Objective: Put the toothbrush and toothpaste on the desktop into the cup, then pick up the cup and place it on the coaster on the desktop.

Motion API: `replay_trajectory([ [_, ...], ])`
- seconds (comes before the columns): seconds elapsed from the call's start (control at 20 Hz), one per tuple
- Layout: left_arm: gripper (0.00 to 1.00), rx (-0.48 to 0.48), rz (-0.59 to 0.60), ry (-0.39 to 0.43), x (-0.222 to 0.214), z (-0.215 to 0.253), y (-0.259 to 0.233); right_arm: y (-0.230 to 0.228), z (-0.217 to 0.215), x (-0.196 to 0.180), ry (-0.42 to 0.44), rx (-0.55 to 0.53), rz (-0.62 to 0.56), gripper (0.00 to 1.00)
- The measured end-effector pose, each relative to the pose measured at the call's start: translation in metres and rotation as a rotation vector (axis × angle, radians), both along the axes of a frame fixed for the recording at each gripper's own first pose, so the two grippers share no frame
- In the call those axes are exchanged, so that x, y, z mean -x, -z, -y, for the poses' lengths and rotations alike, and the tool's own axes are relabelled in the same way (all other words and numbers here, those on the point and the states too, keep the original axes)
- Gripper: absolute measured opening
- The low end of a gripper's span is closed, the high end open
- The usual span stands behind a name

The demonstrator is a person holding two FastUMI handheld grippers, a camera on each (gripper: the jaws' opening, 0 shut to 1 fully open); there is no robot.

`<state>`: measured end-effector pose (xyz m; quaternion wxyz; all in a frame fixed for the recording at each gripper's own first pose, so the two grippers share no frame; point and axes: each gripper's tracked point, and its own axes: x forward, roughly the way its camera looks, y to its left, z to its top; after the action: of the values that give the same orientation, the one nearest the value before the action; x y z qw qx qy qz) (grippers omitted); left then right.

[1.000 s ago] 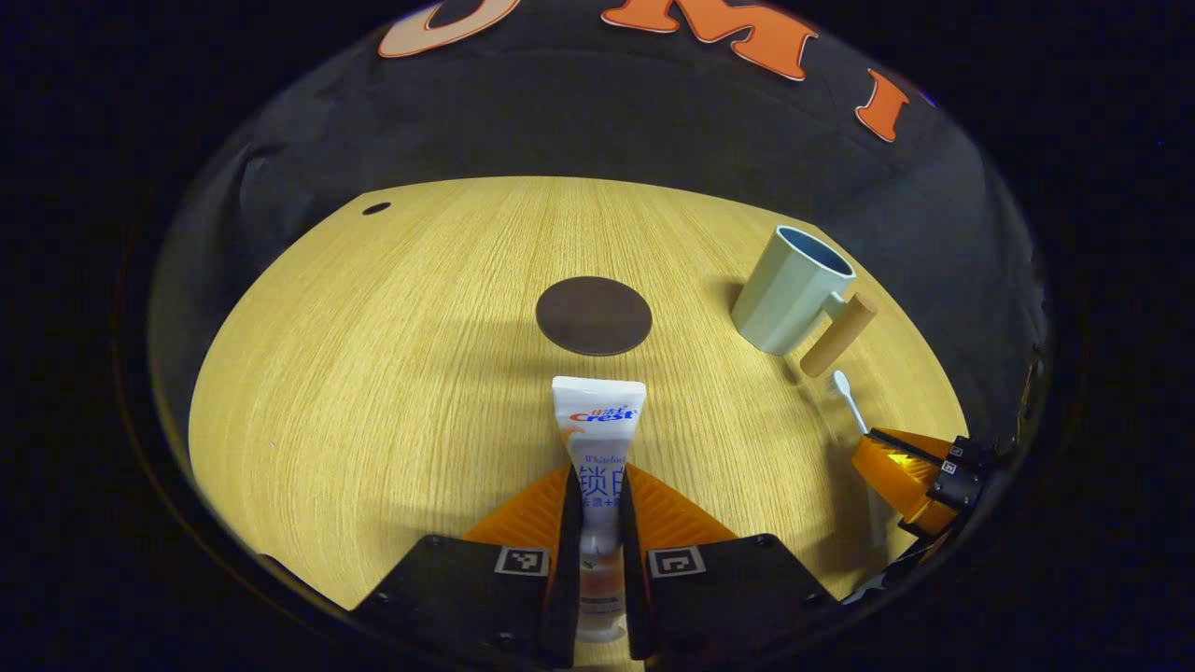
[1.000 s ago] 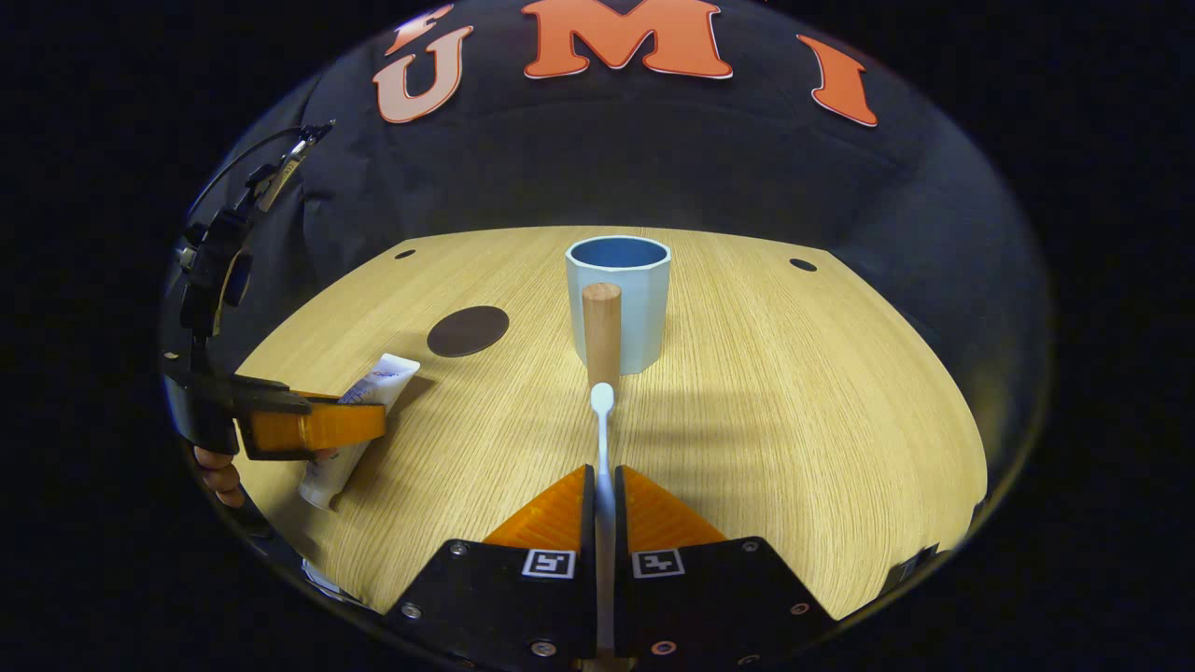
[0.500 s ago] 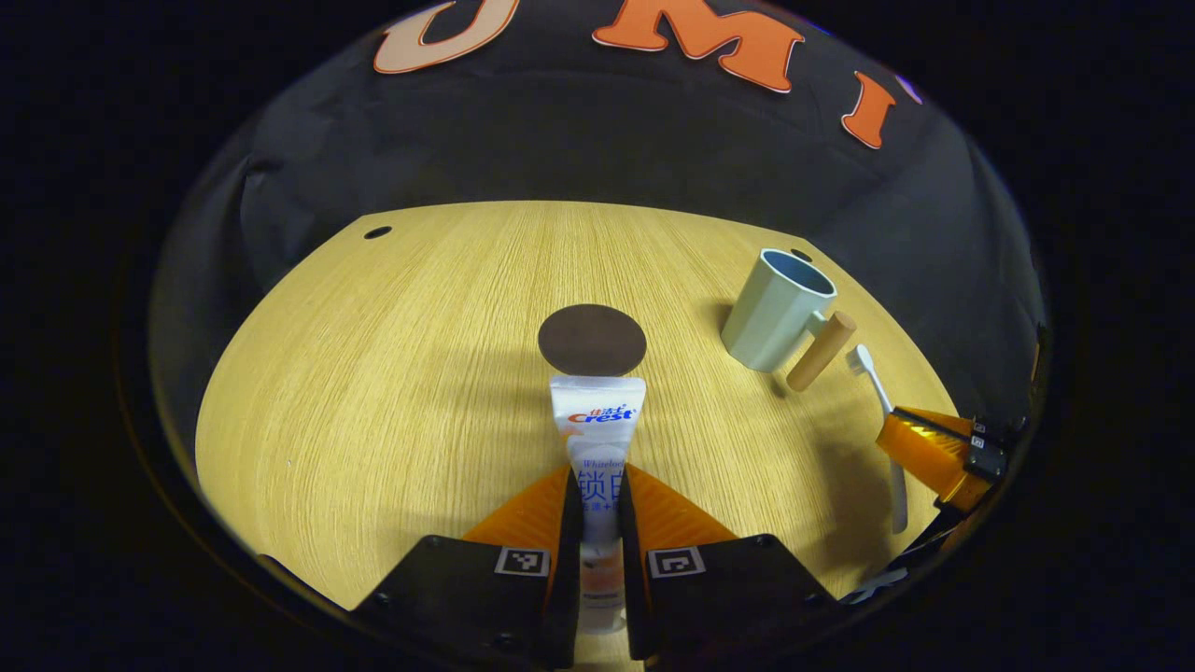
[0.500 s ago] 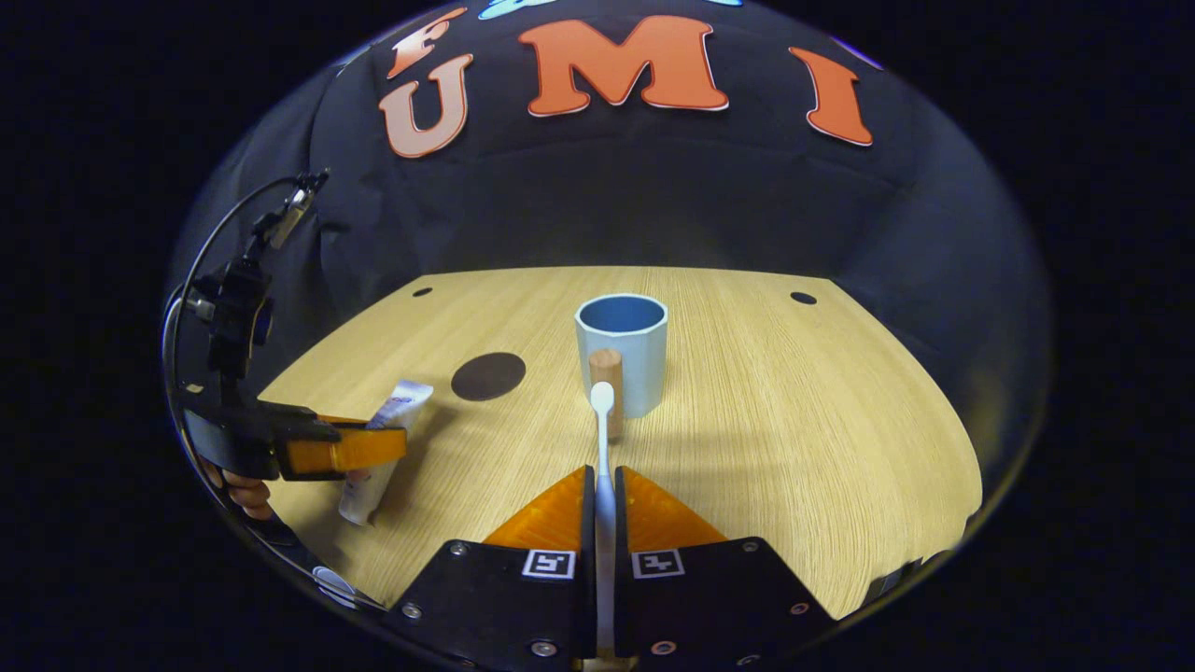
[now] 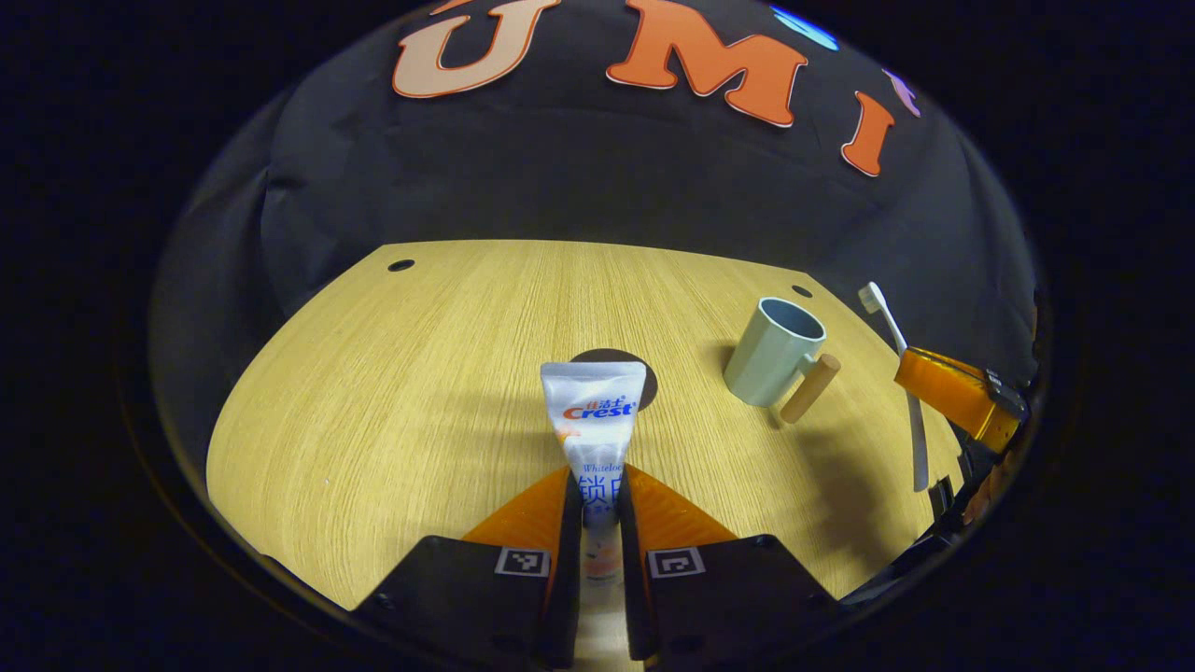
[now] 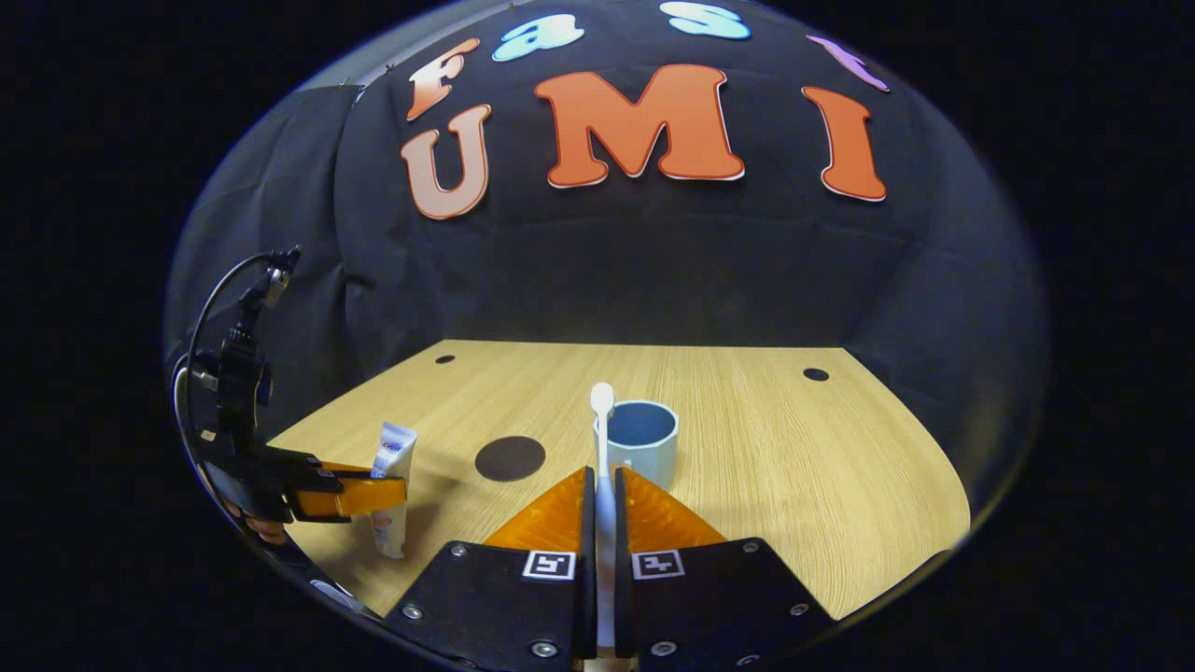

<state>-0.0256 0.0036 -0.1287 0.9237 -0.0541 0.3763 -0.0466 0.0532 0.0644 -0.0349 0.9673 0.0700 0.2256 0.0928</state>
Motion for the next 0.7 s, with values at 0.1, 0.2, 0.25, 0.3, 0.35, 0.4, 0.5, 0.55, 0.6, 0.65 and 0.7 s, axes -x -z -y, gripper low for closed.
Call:
replay_trajectory([
  [0.1, 0.24, 0.003, 0.016, -0.001, 0.002, 0.0, -0.002, -0.008, -0.003, -0.009, -0.004, -0.033, 0.024, 0.08],
  [0.2, 0.2, 0.016, 0.032, 0.001, 0.006, -0.003, -0.009, -0.016, -0.004, -0.017, 0.0, -0.053, 0.059, 0.08],
  [0.25, 0.18, 0.018, 0.039, -0.001, 0.002, -0.004, -0.009, -0.019, -0.002, -0.022, 0.005, -0.057, 0.076, 0.08],
  [0.3, 0.19, 0.016, 0.05, -0.001, -0.002, -0.003, -0.012, -0.023, -0.001, -0.027, 0.008, -0.066, 0.096, 0.07],
  [0.35, 0.19, 0.015, 0.059, -0.002, -0.003, -0.004, -0.015, -0.028, 0.001, -0.032, 0.015, -0.077, 0.12, 0.08],
  [0.4, 0.19, 0.014, 0.069, -0.001, -0.002, -0.003, -0.015, -0.033, 0.003, -0.038, 0.019, -0.089, 0.141, 0.08],
  [0.5, 0.19, 0.016, 0.086, -0.003, -0.001, -0.004, -0.022, -0.044, 0.008, -0.05, 0.04, -0.106, 0.202, 0.08],
  [0.55, 0.19, 0.02, 0.092, -0.009, 0.0, -0.004, -0.025, -0.05, 0.01, -0.054, 0.048, -0.109, 0.238, 0.07],
  [0.6, 0.19, 0.022, 0.095, -0.01, 0.0, -0.004, -0.028, -0.058, 0.012, -0.059, 0.055, -0.111, 0.28, 0.07],
  [0.65, 0.19, 0.023, 0.103, -0.015, -0.002, -0.004, -0.026, -0.067, 0.013, -0.061, 0.055, -0.111, 0.319, 0.07],
  [0.7, 0.19, 0.022, 0.107, -0.019, -0.003, -0.003, -0.026, -0.076, 0.013, -0.064, 0.053, -0.114, 0.358, 0.07],
])
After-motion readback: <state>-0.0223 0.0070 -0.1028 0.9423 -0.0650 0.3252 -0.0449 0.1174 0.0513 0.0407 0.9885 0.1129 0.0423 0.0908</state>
